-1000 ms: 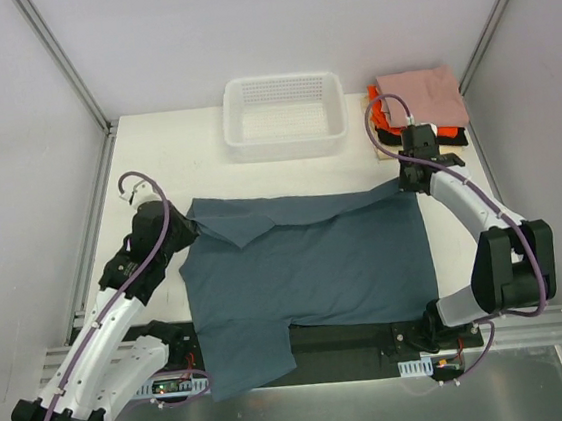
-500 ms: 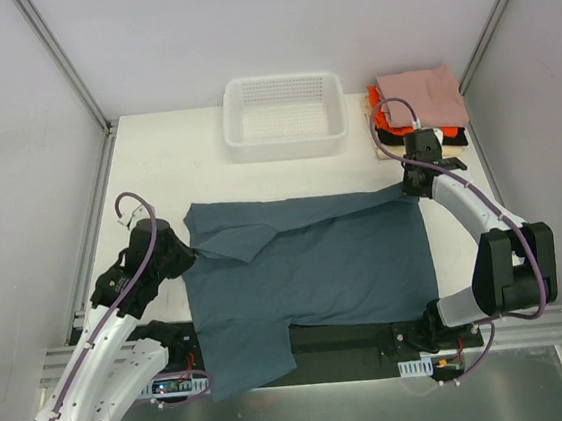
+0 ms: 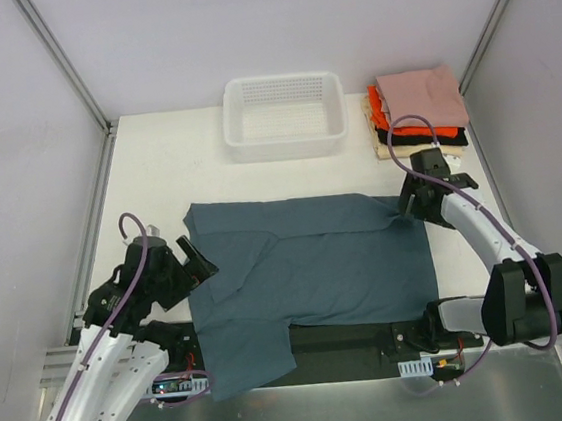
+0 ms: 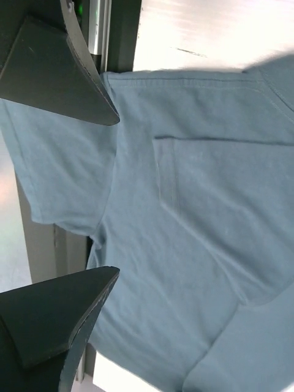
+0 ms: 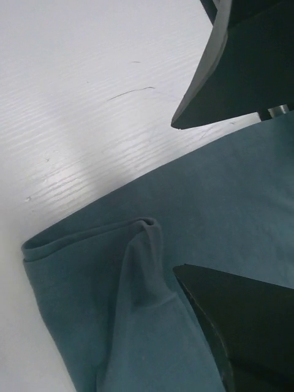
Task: Fold and stack the t-shirts
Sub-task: Fold the tshirt
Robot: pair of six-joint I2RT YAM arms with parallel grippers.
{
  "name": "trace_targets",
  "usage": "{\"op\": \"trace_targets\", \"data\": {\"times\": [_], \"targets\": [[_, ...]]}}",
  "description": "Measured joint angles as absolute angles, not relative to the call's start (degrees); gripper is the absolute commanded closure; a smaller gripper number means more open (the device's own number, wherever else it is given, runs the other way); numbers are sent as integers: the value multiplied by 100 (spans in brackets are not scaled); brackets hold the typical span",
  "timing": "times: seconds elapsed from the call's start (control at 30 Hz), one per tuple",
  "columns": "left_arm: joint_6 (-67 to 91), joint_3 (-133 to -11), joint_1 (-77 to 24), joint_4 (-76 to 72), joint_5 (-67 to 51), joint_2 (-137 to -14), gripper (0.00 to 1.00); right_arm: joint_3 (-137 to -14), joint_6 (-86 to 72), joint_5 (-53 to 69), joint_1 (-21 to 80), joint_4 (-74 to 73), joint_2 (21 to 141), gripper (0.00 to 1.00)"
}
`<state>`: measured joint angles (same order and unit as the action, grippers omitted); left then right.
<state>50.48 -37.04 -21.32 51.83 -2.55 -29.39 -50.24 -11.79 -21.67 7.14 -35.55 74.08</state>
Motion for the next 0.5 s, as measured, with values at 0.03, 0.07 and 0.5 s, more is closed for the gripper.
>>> {"op": "trace_targets", "data": {"times": [0.03, 0.07, 0.5], "targets": [[5033, -3809, -2132, 5225, -250, -2965, 1, -5054, -1199, -2156, 709, -3636, 7330, 4], [4991, -3999, -2132, 5260, -233, -3055, 1, -5100, -1205, -2126, 709, -3717, 7249, 4], [4497, -4611, -2132, 3920, 220, -5774, 1, -5793, -1269, -825, 703, -3903, 7441, 3]]}}
